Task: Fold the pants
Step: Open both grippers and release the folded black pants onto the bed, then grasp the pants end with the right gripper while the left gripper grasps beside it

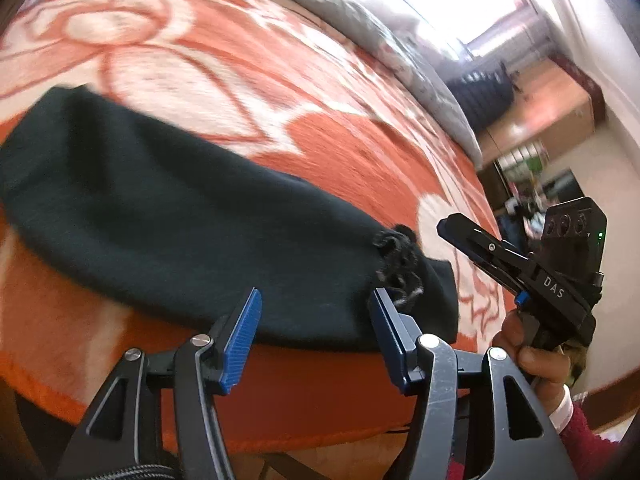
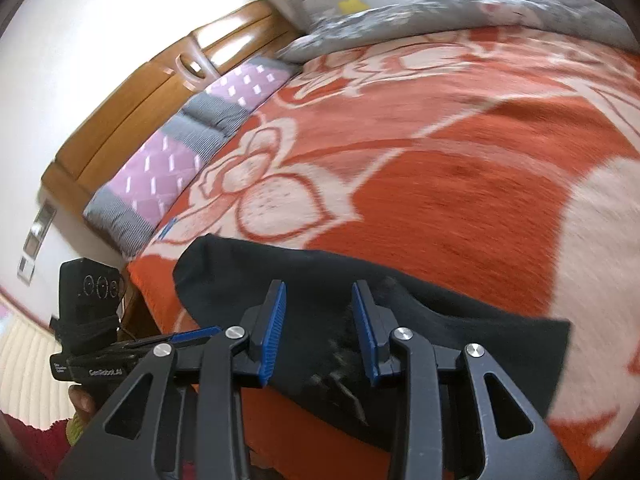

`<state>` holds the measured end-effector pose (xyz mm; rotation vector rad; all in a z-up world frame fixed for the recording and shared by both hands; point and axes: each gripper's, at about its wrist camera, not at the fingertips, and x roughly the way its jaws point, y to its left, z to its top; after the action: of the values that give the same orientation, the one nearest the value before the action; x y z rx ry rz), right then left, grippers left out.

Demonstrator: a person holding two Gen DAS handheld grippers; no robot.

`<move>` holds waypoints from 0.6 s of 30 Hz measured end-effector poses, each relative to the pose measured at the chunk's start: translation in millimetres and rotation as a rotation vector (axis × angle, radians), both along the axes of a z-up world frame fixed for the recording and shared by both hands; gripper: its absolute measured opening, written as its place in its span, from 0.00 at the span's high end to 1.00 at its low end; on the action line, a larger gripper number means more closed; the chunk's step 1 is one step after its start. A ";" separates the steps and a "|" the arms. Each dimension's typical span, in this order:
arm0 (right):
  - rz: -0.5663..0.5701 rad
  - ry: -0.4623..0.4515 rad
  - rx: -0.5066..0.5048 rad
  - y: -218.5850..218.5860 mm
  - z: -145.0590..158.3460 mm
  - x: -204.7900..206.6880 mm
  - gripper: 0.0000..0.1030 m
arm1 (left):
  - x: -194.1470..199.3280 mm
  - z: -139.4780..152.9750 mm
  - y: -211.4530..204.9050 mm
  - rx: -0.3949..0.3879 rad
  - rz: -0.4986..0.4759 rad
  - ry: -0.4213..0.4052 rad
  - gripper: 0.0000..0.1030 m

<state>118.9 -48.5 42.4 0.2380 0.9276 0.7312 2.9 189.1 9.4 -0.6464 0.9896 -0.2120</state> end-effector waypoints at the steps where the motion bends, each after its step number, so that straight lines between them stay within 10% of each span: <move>1: 0.026 0.004 -0.009 11.4 -0.6 3.1 0.65 | -5.3 -1.2 8.7 -0.008 0.027 0.005 0.45; 18: 0.292 0.001 -0.107 146.5 -10.3 29.2 0.59 | -52.8 -39.3 128.7 -0.083 0.393 0.092 0.43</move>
<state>148.1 98.0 32.2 0.0077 1.0112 0.9466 -49.9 317.8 -29.9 -0.9180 0.9244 0.1249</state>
